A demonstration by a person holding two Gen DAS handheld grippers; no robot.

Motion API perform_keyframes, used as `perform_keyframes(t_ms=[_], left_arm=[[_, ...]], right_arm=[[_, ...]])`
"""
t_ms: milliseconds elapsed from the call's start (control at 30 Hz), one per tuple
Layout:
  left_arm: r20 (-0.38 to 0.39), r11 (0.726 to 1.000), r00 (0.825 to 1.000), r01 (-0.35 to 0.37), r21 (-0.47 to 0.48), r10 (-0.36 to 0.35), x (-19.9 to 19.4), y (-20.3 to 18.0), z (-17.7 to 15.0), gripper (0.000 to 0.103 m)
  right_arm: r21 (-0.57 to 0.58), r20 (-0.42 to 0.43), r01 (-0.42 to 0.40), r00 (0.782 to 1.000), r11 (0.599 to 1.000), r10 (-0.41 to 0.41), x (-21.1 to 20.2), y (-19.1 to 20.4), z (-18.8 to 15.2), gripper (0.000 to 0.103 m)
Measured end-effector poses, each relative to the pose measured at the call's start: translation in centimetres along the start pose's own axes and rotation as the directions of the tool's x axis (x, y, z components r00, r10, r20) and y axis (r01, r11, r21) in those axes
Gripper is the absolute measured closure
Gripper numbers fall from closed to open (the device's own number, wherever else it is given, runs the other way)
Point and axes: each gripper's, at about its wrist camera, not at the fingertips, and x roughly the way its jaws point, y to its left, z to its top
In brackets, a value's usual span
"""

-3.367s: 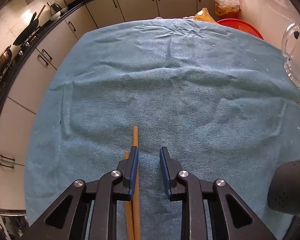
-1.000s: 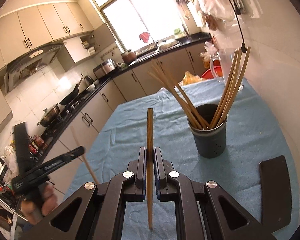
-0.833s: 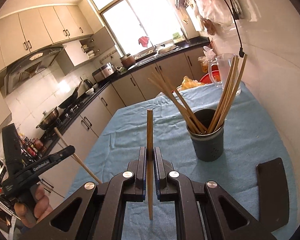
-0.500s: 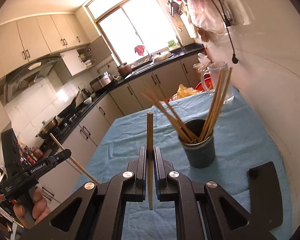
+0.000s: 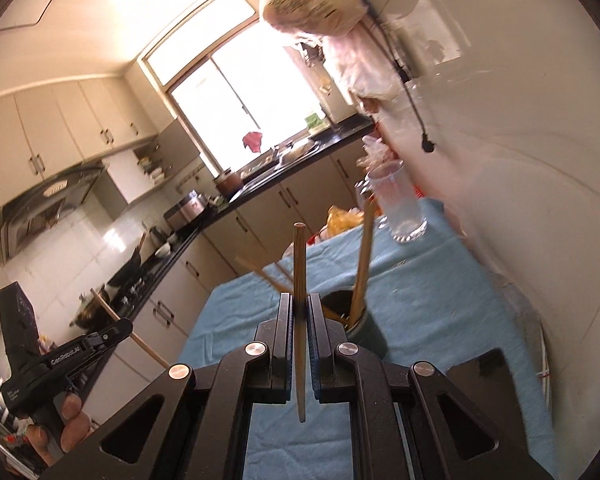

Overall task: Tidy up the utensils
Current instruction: 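Lower the right tool's chopstick into the black cup among the others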

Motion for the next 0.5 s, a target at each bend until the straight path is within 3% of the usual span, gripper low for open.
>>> perform_keyframes(t_ms=[500], left_arm=[[0.056, 0.996, 0.996, 0.066, 0.057, -0.069, 2.9, -6.8, 5.1, 0.097]], right_arm=[[0.015, 0.112, 0.020, 0.993, 1.000, -0.022, -1.2, -0.2, 5.6, 0.096]])
